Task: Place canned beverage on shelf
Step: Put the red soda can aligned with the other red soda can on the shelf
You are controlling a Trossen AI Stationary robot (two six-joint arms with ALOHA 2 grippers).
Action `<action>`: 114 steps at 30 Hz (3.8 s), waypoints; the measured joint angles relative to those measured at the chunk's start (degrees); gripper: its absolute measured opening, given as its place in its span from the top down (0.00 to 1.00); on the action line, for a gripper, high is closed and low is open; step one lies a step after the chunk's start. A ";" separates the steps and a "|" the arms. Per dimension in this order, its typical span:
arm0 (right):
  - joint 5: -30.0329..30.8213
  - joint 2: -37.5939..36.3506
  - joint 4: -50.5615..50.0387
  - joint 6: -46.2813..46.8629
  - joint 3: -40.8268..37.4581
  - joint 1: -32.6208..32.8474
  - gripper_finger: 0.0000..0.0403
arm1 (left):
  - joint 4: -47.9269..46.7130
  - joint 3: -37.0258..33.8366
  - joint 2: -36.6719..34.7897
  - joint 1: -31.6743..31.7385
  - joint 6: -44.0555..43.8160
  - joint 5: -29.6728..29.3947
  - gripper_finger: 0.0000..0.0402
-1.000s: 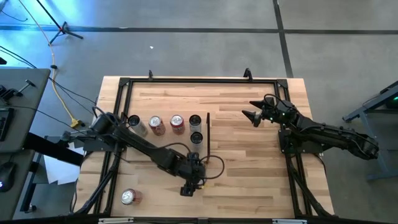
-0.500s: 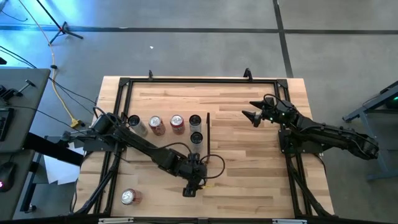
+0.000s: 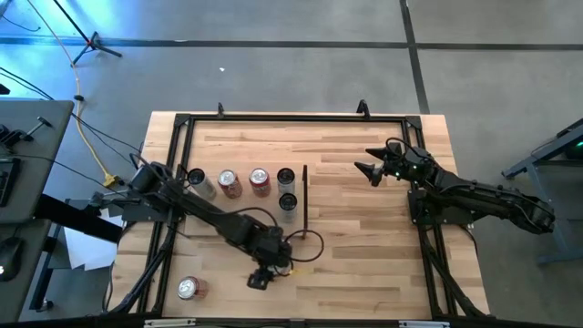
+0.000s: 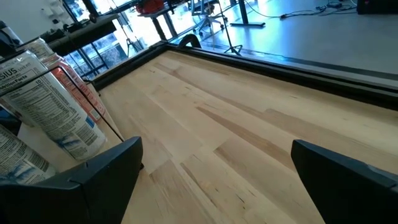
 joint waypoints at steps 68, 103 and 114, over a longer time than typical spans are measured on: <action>0.01 -0.02 -1.51 0.01 0.00 0.00 0.01 | -0.68 -3.45 -3.57 -8.92 27.31 0.22 0.31; -0.01 0.00 -1.97 0.01 0.00 0.01 0.01 | -8.05 6.13 -7.09 -13.76 11.49 -17.66 0.05; 0.01 0.00 -2.43 0.01 0.00 0.00 0.01 | -6.99 6.99 -5.72 -26.36 -26.44 -50.54 0.05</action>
